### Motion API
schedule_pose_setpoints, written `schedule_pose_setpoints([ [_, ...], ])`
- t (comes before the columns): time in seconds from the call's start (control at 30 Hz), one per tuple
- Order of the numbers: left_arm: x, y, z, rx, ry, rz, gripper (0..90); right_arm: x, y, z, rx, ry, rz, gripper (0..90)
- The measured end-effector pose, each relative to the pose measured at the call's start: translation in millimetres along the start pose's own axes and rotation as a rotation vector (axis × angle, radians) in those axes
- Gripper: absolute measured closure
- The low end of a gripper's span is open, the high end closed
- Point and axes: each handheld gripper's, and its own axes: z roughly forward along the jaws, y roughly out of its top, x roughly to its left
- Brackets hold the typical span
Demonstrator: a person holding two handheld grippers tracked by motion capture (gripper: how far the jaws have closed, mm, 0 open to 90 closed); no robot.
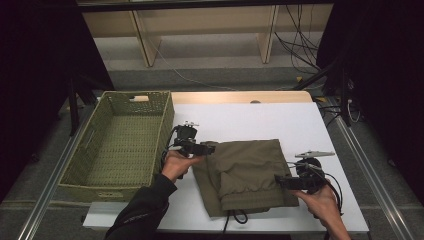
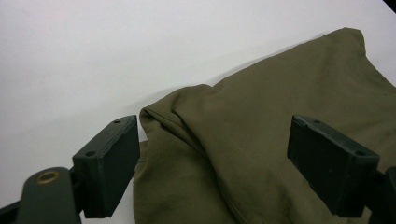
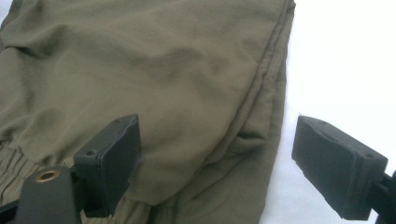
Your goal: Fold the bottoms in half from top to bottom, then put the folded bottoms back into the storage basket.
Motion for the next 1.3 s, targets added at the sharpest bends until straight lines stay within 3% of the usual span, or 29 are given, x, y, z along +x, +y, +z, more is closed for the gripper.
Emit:
schedule_pose_setpoints([
  [0.4,-2.4,2.0,17.2,0.063,0.01,0.005,15.8,-1.5,-4.3,-2.4,-0.003,-0.002,0.004,16.6],
  [0.87,1.4,3.8,42.9,0.161,0.055,-0.005,15.8,-1.5,-3.5,0.2,0.007,0.004,0.0,16.6],
  [1.2,8.1,2.7,54.8,0.225,0.071,-0.026,15.5,-2.0,-3.0,3.1,0.019,0.009,-0.004,16.6],
  [1.3,6.9,3.2,54.9,0.232,0.081,-0.016,16.8,-1.7,-3.4,3.6,0.023,0.002,-0.009,16.6],
])
